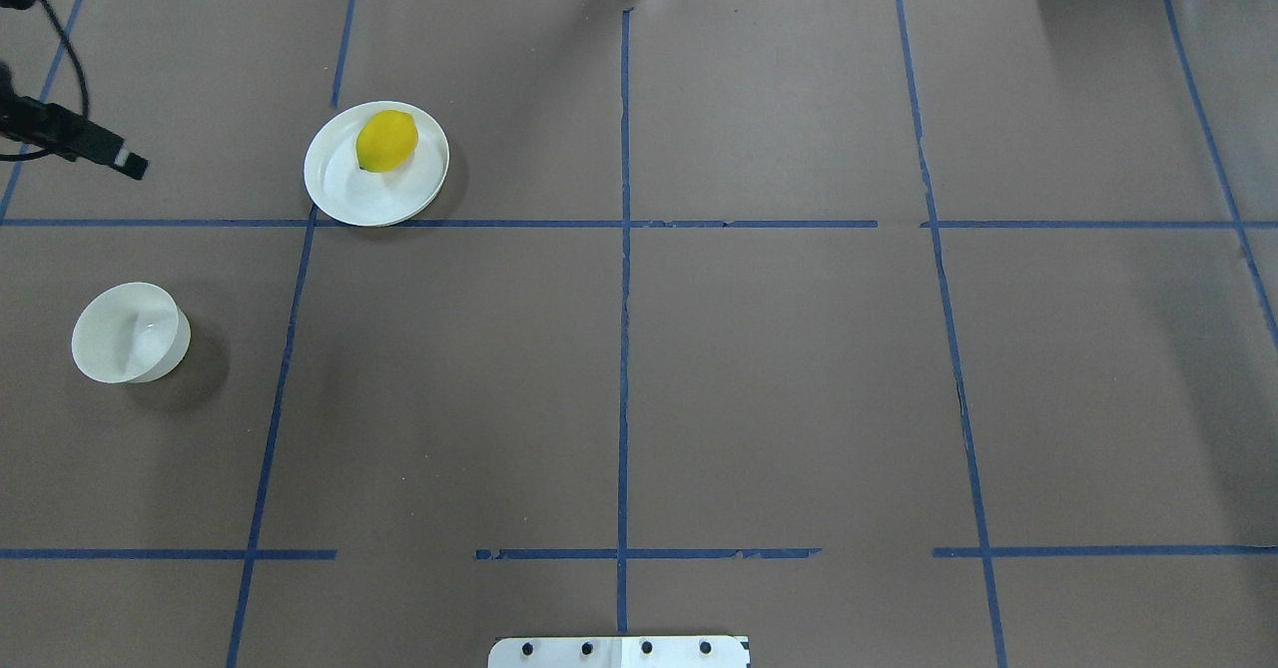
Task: Move lemon from plate to bowl
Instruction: 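Move the left gripper over the yellow lemon on the white plate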
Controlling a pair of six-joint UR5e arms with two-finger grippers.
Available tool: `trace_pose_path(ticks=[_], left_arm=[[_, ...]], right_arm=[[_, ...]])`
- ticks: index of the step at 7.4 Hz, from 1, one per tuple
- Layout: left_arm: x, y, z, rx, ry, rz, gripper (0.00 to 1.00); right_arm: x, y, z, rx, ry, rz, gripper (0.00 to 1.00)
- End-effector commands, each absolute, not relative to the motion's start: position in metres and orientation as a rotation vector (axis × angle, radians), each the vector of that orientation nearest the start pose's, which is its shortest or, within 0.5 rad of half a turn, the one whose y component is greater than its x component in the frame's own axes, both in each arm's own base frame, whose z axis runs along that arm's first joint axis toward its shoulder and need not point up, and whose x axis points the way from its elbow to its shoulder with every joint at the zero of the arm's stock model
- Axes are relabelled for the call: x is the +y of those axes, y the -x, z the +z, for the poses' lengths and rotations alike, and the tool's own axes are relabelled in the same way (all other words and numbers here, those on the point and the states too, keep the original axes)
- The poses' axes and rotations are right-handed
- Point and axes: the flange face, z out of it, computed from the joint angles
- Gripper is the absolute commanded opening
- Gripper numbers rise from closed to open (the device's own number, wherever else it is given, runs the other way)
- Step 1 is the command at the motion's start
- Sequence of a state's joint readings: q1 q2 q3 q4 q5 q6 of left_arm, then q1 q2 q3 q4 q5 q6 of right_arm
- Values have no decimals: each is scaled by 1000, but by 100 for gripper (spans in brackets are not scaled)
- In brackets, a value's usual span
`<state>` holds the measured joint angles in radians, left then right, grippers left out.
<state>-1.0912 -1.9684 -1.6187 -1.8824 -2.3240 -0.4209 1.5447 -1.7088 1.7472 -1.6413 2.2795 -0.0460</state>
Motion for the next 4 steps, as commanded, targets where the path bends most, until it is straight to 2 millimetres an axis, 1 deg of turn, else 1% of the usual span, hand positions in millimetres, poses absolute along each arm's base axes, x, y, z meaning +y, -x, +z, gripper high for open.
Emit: trace_pose_path(ticks=[1, 2, 3, 4], left_arm=[[-656, -323, 332, 899, -361, 386, 99], [-690, -355, 327, 890, -364, 416, 100], [-702, -378, 331, 844, -375, 441, 100], [-701, -388, 335, 766, -428, 462, 100]], right_arm=[[-432, -57, 647, -709, 24, -58, 100], [-432, -57, 647, -709, 24, -58, 100], [-432, -57, 647, -709, 24, -58, 100], [-432, -57, 647, -709, 24, -58, 100]])
